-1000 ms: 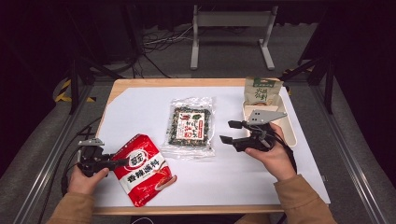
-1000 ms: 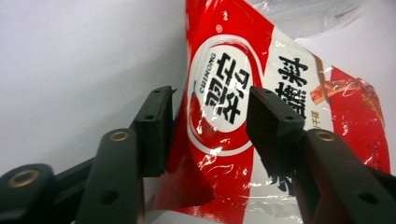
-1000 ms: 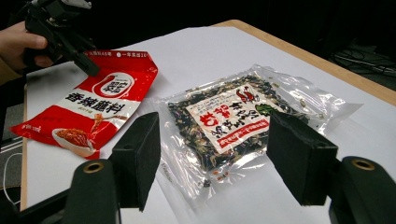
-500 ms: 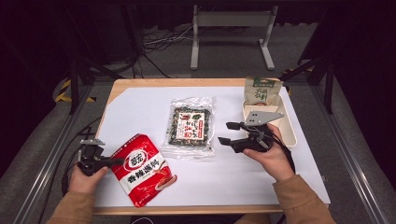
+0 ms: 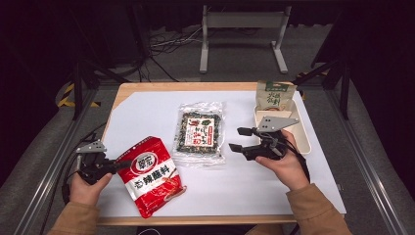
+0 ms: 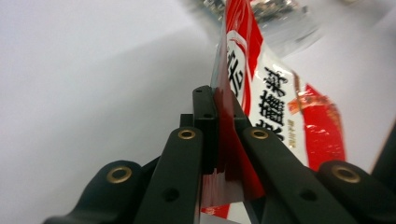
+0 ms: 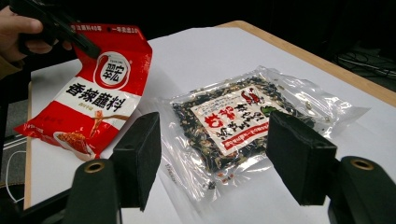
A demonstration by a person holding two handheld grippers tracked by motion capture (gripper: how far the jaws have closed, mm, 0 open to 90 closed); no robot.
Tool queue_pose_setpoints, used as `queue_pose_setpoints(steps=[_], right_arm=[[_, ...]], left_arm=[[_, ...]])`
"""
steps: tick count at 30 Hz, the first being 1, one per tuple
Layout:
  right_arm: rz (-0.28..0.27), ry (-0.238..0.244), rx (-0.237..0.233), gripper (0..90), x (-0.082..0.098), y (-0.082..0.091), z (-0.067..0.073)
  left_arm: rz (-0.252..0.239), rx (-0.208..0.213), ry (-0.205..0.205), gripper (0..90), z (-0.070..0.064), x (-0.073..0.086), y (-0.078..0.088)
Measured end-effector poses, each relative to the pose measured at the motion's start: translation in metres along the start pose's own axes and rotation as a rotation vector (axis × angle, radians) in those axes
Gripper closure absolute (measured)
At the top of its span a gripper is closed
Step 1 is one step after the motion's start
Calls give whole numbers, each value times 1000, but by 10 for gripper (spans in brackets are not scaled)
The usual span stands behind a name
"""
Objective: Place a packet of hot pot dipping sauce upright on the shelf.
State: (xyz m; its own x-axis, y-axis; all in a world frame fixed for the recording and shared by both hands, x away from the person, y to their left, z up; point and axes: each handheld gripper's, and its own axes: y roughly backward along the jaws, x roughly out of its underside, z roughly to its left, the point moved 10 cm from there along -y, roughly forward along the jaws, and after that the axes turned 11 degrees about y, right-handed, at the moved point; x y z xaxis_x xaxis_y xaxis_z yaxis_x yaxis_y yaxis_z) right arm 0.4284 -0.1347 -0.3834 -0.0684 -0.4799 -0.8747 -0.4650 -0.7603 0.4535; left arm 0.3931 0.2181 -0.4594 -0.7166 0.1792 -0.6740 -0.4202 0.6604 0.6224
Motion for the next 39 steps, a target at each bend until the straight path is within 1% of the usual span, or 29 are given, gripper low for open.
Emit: queue_pose_setpoints(steps=[3, 5, 6, 8, 9, 10, 12, 13, 16, 18, 21, 23, 28, 29, 35, 37, 39], right_arm=[[-6, 3, 2, 356, -3, 2, 1], [-9, 6, 3, 356, -4, 3, 2], [-11, 10, 3, 359, -5, 4, 2], [-9, 19, 2, 383, -5, 5, 2], [-4, 35, -2, 409, -5, 6, 3], [11, 54, -4, 442, -4, 6, 3], [27, 65, -14, 472, -2, 6, 3], [31, 70, -18, 480, -1, 6, 4], [32, 77, -24, 489, -2, 6, 5], [29, 86, -28, 493, -3, 7, 5], [27, 87, -29, 493, -4, 8, 5], [24, 89, -29, 493, -4, 8, 5], [15, 91, -30, 492, -6, 10, 5], [14, 90, -31, 492, -6, 11, 5], [5, 83, -37, 491, -7, 12, 4], [3, 89, -39, 491, -9, 12, 5], [-3, 97, -50, 490, -12, 13, 7]], left_arm=[[-14, 18, -29, 889, -14, -6, 8], [-26, 26, -59, 889, -23, -11, 14], [-35, 27, -65, 889, -27, -12, 16], [-49, 38, -98, 889, -37, -17, 23], [-61, 49, -125, 889, -47, -19, 28], [-68, 53, -149, 889, -53, -21, 30], [-69, 64, -189, 889, -65, -23, 34], [-69, 64, -189, 889, -65, -23, 34], [-64, 84, -228, 890, -84, -25, 38], [-59, 109, -251, 890, -96, -26, 41], [-52, 123, -282, 890, -109, -26, 43], [-47, 127, -300, 890, -114, -27, 43], [-28, 140, -305, 890, -122, -30, 44], [-26, 142, -312, 890, -123, -31, 44], [-18, 150, -339, 890, -132, -41, 44], [-15, 150, -351, 890, -135, -46, 43], [-10, 160, -358, 890, -139, -51, 42]])
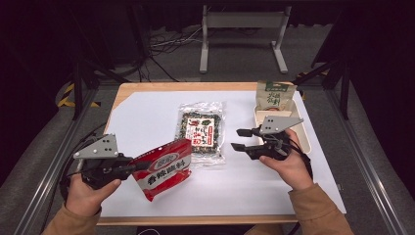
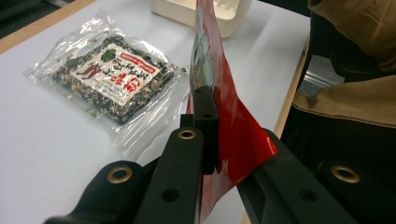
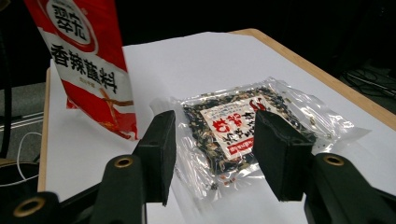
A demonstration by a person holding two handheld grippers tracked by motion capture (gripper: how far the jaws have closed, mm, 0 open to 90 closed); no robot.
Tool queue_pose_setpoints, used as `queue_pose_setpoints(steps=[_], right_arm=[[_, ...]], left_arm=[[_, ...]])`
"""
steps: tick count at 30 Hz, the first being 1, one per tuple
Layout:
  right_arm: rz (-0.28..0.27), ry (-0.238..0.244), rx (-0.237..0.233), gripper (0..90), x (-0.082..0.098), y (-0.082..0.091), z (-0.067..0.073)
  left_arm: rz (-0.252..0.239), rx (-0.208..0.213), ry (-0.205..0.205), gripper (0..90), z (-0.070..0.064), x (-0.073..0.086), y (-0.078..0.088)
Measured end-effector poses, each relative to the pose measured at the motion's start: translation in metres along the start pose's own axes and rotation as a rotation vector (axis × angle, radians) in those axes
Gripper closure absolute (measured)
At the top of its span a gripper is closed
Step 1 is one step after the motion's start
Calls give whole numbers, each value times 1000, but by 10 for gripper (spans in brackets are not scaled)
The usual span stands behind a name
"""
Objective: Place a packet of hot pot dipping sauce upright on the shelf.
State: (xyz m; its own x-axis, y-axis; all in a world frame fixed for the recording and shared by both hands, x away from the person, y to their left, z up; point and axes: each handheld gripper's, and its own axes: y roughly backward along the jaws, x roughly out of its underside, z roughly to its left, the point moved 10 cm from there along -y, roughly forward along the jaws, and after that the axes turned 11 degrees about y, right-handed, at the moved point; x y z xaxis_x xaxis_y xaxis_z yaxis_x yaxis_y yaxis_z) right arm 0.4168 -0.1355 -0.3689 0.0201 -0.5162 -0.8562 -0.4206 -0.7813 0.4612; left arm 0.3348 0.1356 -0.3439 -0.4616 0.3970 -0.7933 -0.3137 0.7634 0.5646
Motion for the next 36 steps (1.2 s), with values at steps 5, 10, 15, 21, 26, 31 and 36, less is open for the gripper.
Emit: queue_pose_setpoints(steps=[5, 10, 15, 21, 26, 31, 36], right_arm=[[-3, 26, -50, 484, -5, -3, 9], [9, 42, -95, 469, -4, -8, 19], [20, 31, -150, 512, -2, -16, 30], [31, 47, -178, 492, -1, -22, 37], [40, 53, -187, 477, 2, -23, 39], [38, 57, -197, 486, 4, -21, 42], [51, 45, -225, 529, 10, -21, 44]], left_arm=[[2, 29, -16, 890, -4, -13, -8], [6, 50, -32, 890, -8, -22, -17], [15, 80, -60, 890, -15, -33, -33], [15, 113, -102, 890, -22, -44, -44], [21, 162, -139, 890, -30, -54, -58], [21, 188, -168, 889, -35, -60, -68], [-4, 238, -219, 890, -43, -67, -76]])
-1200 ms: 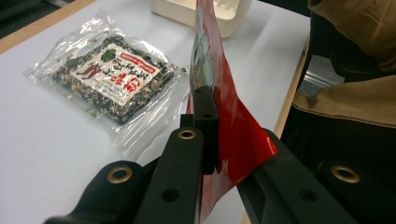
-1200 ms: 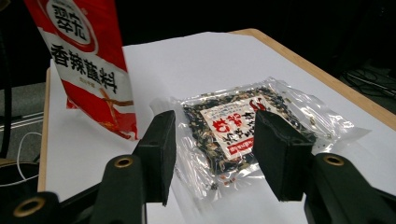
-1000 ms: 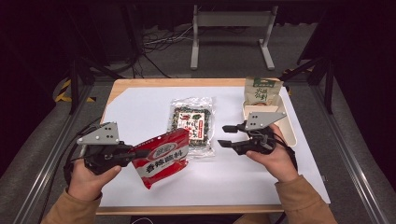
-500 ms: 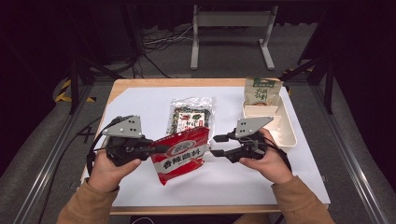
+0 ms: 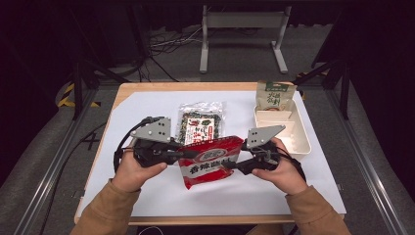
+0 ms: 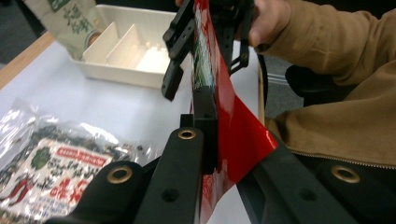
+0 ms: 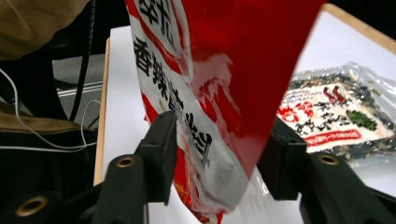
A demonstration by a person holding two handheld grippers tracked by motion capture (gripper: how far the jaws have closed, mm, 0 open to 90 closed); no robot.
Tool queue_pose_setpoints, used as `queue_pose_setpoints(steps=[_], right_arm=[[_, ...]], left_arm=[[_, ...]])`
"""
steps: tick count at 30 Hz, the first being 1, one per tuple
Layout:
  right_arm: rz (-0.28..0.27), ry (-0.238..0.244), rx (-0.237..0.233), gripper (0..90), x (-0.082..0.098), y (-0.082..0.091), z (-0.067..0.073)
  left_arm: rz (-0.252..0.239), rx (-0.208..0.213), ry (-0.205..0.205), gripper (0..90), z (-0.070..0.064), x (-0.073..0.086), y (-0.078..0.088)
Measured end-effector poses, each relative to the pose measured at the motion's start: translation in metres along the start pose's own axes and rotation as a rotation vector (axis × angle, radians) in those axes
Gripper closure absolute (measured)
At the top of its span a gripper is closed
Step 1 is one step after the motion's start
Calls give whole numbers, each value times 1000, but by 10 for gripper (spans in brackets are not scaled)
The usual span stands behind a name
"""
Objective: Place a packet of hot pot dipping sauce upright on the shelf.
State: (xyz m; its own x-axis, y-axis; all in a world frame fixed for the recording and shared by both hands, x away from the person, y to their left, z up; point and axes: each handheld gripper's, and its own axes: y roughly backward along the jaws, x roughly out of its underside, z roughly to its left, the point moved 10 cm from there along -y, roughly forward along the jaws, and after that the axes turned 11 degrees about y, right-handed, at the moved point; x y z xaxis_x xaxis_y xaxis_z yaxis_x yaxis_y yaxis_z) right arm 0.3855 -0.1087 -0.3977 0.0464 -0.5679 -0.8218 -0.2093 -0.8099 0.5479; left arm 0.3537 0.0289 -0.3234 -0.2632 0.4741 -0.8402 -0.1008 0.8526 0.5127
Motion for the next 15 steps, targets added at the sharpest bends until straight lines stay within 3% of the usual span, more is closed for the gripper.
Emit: queue_pose_setpoints(steps=[4, 7, 10, 15], right_arm=[[9, -2, -17, 602, 4, 1, 2], [20, 27, -21, 691, 5, 2, 3], [41, 57, -34, 783, 7, 1, 5], [49, 59, -62, 885, 7, 1, 7]], left_arm=[[11, 2, -2, 890, 1, -1, -7], [15, -4, 0, 889, 4, 1, -9], [14, -17, 11, 889, 7, 2, -8], [-13, -17, 43, 887, 13, 4, -7]])
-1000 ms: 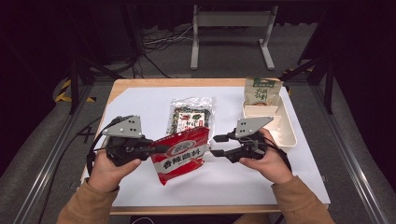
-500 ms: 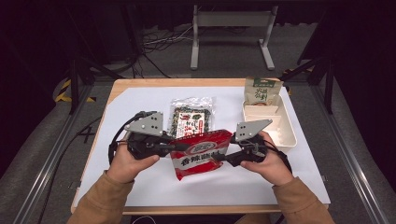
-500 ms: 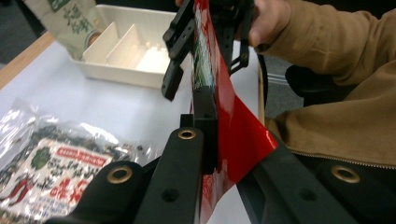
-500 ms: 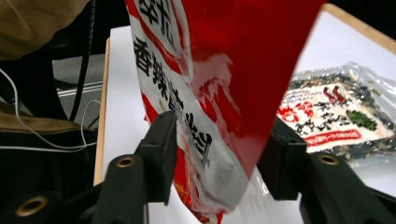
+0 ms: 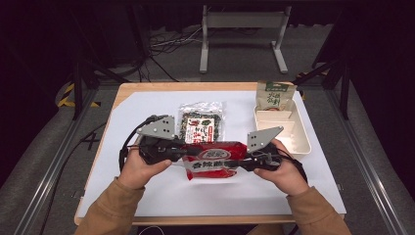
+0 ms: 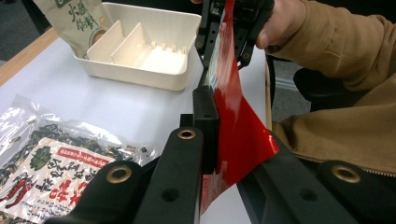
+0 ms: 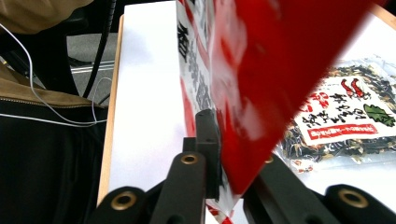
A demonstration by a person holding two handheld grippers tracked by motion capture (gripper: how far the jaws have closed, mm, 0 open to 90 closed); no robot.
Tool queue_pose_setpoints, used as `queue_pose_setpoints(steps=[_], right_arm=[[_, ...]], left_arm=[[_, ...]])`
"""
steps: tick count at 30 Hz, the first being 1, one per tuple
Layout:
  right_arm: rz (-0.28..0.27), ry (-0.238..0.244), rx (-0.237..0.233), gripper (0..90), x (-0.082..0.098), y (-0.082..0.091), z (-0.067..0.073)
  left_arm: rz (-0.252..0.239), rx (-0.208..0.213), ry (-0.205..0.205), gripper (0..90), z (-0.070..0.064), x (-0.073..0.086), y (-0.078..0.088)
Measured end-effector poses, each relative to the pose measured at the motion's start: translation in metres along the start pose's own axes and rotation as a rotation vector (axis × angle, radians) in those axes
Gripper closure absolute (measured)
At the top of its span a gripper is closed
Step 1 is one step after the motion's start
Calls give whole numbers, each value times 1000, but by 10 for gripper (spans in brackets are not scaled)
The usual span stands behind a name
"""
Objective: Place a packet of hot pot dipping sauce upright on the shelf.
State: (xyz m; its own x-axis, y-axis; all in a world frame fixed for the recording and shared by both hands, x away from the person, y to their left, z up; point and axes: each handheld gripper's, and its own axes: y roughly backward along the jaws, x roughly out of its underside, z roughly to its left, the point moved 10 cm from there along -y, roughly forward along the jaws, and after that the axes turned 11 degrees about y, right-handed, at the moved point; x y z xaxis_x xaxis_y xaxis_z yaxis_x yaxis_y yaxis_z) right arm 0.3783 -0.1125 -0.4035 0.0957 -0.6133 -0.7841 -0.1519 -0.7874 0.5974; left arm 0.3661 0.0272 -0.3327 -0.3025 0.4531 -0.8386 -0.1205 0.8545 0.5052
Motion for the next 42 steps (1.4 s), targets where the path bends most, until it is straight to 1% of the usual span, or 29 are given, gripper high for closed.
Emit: queue_pose_setpoints(steps=[7, 8, 9, 10, 11, 14, 17, 18, 21, 23, 24, 27, 29, 31, 34, 37, 38, 39, 40, 42], right_arm=[[15, -30, -14, 892, -1, 1, 1], [15, -30, -11, 892, -1, 1, 1], [17, -39, -2, 893, -1, 2, 0], [14, -38, 5, 894, -2, 2, -1], [15, -50, 7, 894, -2, 4, -1], [17, -73, 14, 895, -1, 7, -4], [18, -89, 20, 895, 1, 11, -7], [17, -97, 25, 894, 2, 13, -8], [13, -111, 31, 894, 2, 18, -11], [11, -113, 39, 894, 2, 22, -13], [11, -113, 39, 894, 2, 22, -13], [8, -108, 65, 894, 1, 31, -19], [9, -105, 77, 894, 0, 36, -23], [12, -105, 88, 894, 0, 41, -26], [19, -106, 105, 894, 0, 50, -33], [22, -111, 115, 894, 0, 58, -40], [23, -112, 120, 894, 0, 60, -42], [23, -112, 120, 894, 0, 60, -42], [20, -115, 124, 894, 0, 64, -45], [25, -118, 132, 894, 1, 69, -50]], left_arm=[[-14, -6, 19, 872, 5, 1, 0], [-23, -5, 27, 872, 6, 2, 0], [-27, -8, 29, 854, 7, 2, 1], [-29, -19, 28, 833, 9, 3, 1], [-36, -26, 34, 803, 10, 3, 2], [-61, -45, 45, 663, 16, 5, 6], [-108, -67, 79, 505, 23, 5, 13], [-114, -75, 84, 469, 26, 7, 15], [-120, -107, 111, 412, 35, 15, 21], [-112, -131, 123, 396, 42, 23, 23], [-112, -131, 123, 384, 42, 23, 23], [-112, -174, 139, 358, 54, 36, 24], [-117, -192, 158, 334, 61, 41, 24], [-129, -202, 170, 325, 67, 44, 26], [-142, -227, 190, 311, 74, 49, 28], [-155, -251, 201, 280, 79, 52, 28], [-155, -251, 201, 271, 79, 52, 28], [-155, -263, 201, 271, 82, 53, 28], [-157, -270, 195, 263, 83, 54, 28], [-161, -284, 200, 253, 86, 56, 28]])
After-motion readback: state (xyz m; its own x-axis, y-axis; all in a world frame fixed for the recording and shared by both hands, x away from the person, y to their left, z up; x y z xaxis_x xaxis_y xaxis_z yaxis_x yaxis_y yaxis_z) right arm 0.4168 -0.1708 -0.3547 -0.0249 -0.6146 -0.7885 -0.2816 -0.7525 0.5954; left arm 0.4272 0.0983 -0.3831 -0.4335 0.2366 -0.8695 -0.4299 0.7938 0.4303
